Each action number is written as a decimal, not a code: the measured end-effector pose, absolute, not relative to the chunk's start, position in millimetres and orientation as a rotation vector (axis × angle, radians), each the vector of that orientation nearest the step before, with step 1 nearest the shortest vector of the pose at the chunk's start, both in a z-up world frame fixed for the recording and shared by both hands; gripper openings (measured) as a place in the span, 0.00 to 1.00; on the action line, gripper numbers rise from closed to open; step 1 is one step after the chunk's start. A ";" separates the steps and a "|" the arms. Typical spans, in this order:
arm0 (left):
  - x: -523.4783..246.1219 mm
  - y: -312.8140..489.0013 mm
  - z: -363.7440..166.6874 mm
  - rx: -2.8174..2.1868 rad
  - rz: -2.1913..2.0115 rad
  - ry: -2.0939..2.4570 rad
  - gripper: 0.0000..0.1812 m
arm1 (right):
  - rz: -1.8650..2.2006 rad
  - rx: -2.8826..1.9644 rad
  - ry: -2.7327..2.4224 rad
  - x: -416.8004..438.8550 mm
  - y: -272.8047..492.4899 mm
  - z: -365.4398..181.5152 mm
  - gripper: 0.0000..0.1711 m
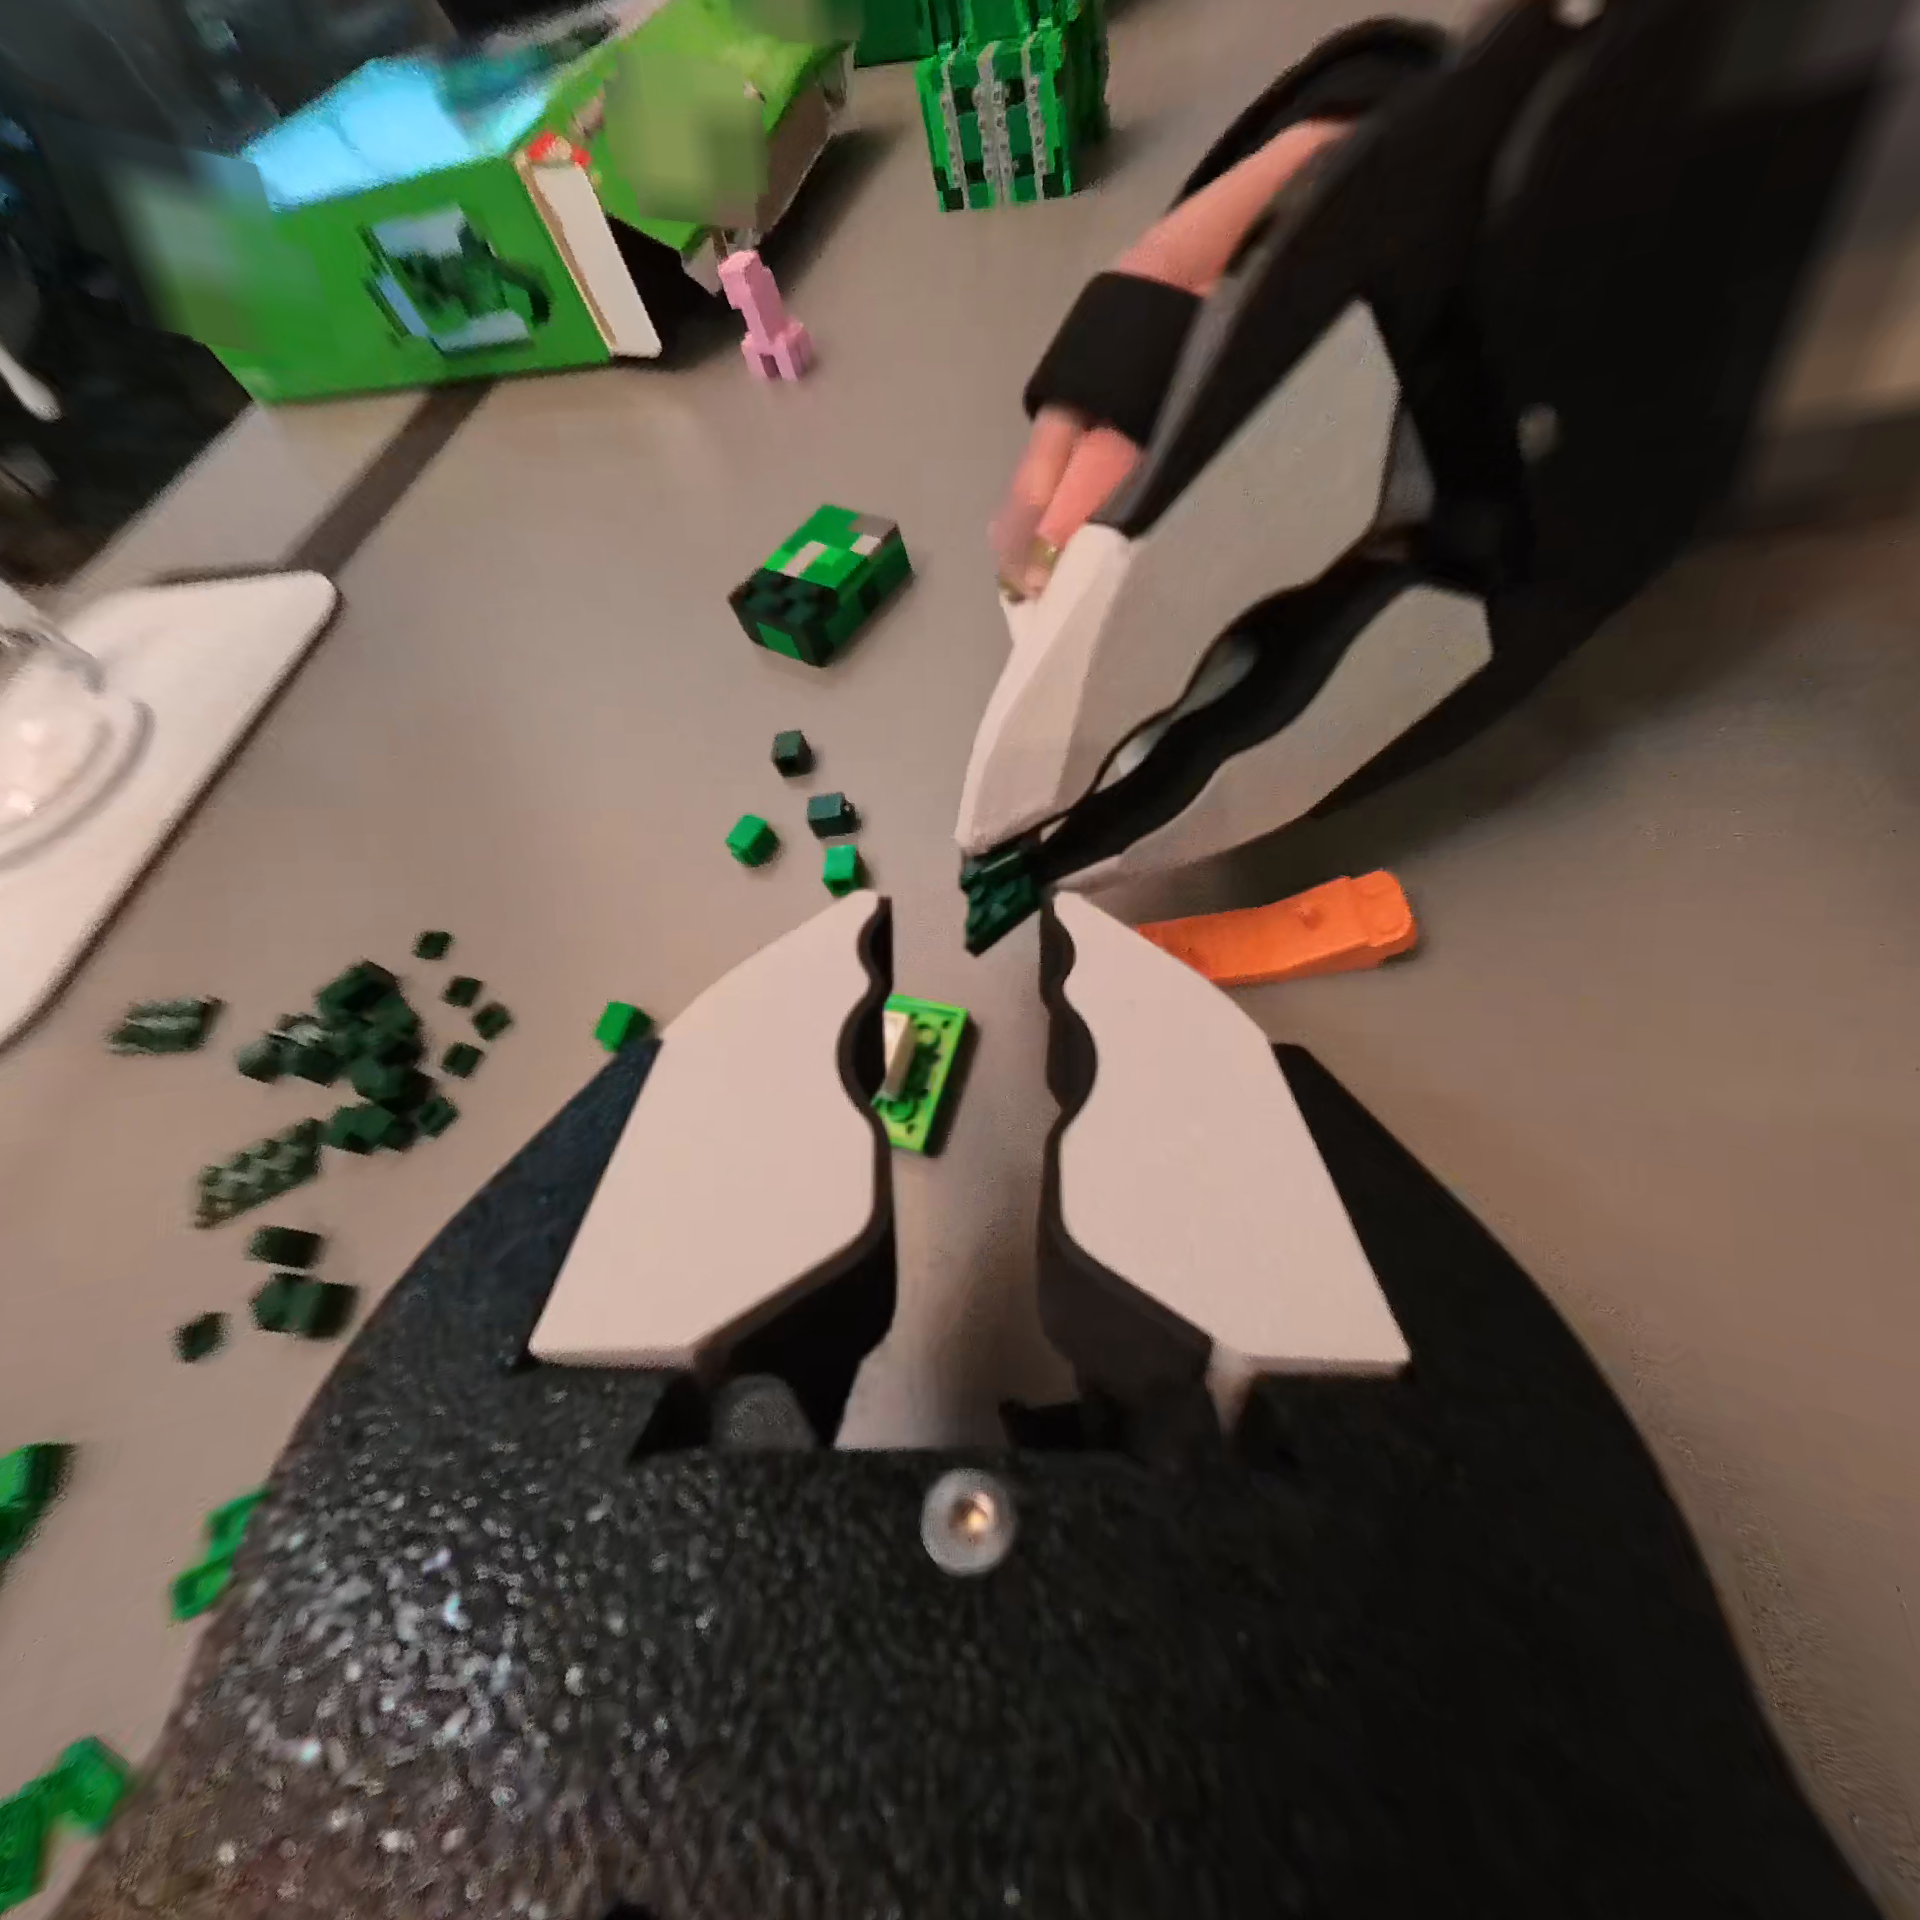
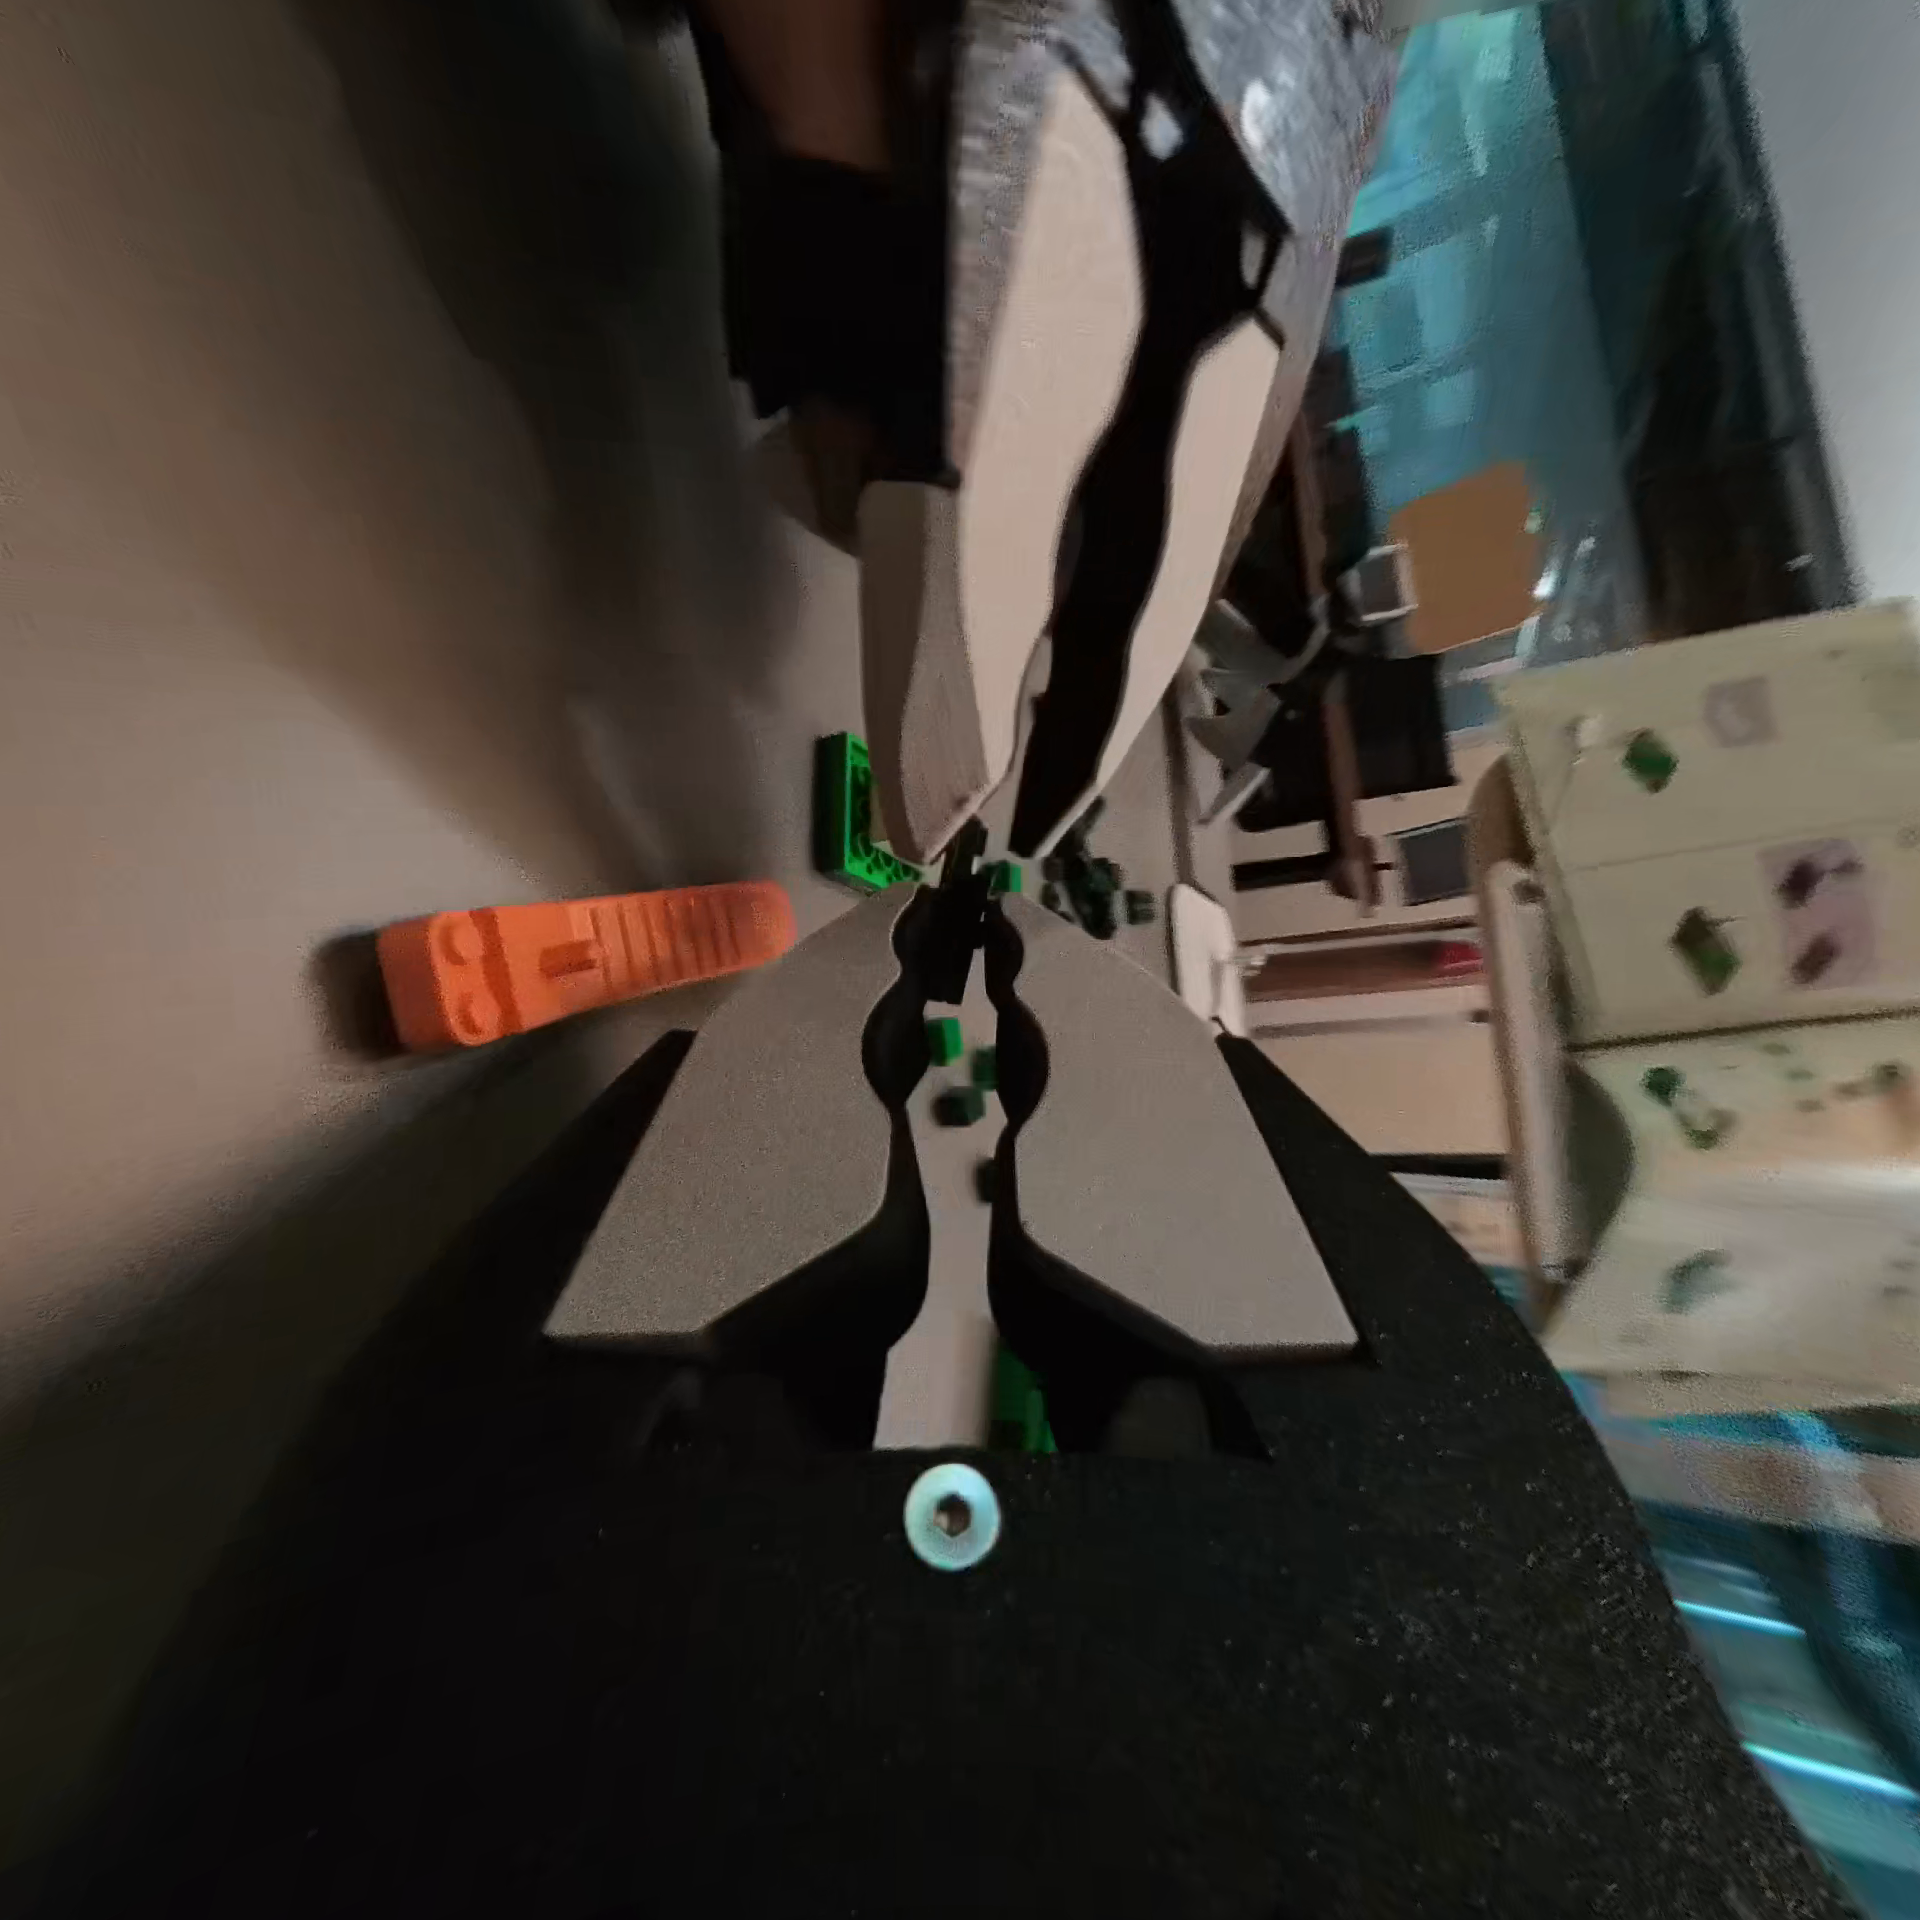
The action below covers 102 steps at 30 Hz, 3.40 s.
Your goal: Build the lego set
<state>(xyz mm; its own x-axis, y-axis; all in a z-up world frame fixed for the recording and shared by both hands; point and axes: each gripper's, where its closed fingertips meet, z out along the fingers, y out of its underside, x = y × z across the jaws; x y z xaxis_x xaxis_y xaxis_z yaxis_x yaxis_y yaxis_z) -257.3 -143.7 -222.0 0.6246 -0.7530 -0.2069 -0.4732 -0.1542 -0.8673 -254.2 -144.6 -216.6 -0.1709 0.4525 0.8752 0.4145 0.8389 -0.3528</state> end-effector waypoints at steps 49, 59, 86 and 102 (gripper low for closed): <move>-242.6 -150.0 -222.2 -1.821 -0.514 0.951 0.19 | 0.040 -0.630 -1.738 -242.5 -140.7 -206.2 0.04; -242.0 -151.0 -215.6 -1.851 -0.665 0.838 0.12 | -0.188 -0.490 -1.739 -248.1 -143.2 -208.2 0.04; -243.6 -149.9 -220.8 -1.915 -0.685 0.794 0.09 | -0.317 -0.451 -1.744 -252.7 -139.9 -213.6 0.04; -239.8 -157.6 -240.6 -1.999 -0.588 0.942 0.09 | -0.361 -0.360 -1.915 -247.4 -146.5 -230.8 0.04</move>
<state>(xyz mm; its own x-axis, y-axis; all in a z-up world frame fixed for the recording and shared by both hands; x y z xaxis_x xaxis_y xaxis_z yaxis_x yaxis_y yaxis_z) -239.8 -157.6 -240.6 0.6094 -0.7905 0.0613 -0.4028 -0.3753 -0.8348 -247.4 -146.5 -230.8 -0.3536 0.0784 0.9321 0.4128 0.9073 0.0802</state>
